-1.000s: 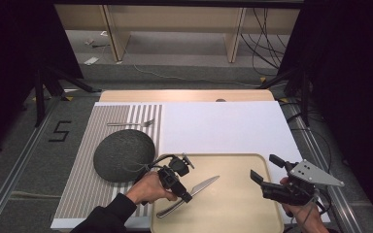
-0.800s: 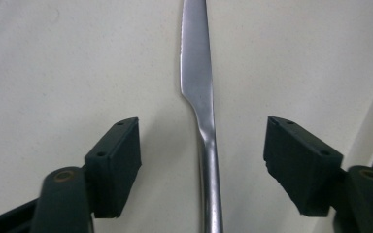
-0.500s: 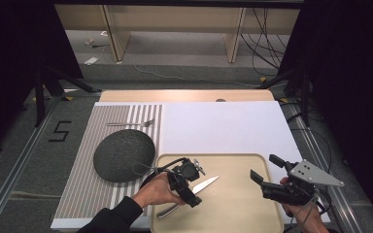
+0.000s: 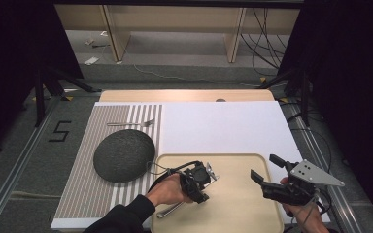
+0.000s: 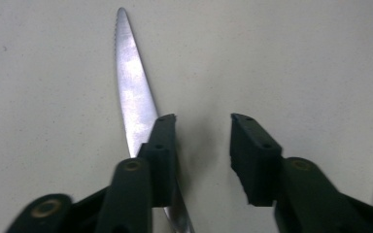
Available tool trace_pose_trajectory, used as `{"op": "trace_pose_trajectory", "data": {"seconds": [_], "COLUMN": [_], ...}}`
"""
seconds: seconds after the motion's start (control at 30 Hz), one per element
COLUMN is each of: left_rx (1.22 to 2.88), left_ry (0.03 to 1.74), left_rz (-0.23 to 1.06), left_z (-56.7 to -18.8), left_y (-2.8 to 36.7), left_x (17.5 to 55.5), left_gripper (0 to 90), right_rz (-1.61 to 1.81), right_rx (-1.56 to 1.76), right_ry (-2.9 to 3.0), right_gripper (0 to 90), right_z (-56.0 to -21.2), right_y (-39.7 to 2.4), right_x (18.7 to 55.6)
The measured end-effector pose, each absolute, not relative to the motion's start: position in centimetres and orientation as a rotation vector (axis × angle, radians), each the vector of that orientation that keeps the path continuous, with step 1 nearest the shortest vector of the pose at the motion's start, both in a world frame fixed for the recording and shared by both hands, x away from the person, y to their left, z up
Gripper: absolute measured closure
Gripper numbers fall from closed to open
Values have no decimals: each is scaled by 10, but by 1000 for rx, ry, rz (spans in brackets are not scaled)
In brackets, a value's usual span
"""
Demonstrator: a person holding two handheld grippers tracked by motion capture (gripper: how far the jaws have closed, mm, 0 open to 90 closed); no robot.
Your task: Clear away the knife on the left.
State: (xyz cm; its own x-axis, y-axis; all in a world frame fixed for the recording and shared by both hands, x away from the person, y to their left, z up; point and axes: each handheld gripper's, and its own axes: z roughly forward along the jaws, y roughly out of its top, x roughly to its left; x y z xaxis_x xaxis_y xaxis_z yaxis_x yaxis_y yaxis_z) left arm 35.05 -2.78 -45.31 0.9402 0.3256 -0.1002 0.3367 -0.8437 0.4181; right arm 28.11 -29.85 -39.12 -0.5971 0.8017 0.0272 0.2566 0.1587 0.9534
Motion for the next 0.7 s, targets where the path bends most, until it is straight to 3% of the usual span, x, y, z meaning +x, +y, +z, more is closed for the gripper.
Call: {"op": "trace_pose_trajectory", "data": {"seconds": [0.03,0.23,0.7], "left_rx": [2657,2664,2667], "left_ry": [485,508,609], "left_rz": [-34,-55,-50], "left_z": [-454,-455,-459], "left_y": [-28,-27,-26], "left_x": [351,353,357], "left_gripper": [663,855,895], "right_rz": [1448,1445,1446], "right_rx": [1002,1002,1003], "right_ry": [1947,1950,1951], "right_gripper": [179,179,179], "right_z": [-391,-391,-391], "right_y": [-299,-298,-298], "right_x": [281,281,281]}}
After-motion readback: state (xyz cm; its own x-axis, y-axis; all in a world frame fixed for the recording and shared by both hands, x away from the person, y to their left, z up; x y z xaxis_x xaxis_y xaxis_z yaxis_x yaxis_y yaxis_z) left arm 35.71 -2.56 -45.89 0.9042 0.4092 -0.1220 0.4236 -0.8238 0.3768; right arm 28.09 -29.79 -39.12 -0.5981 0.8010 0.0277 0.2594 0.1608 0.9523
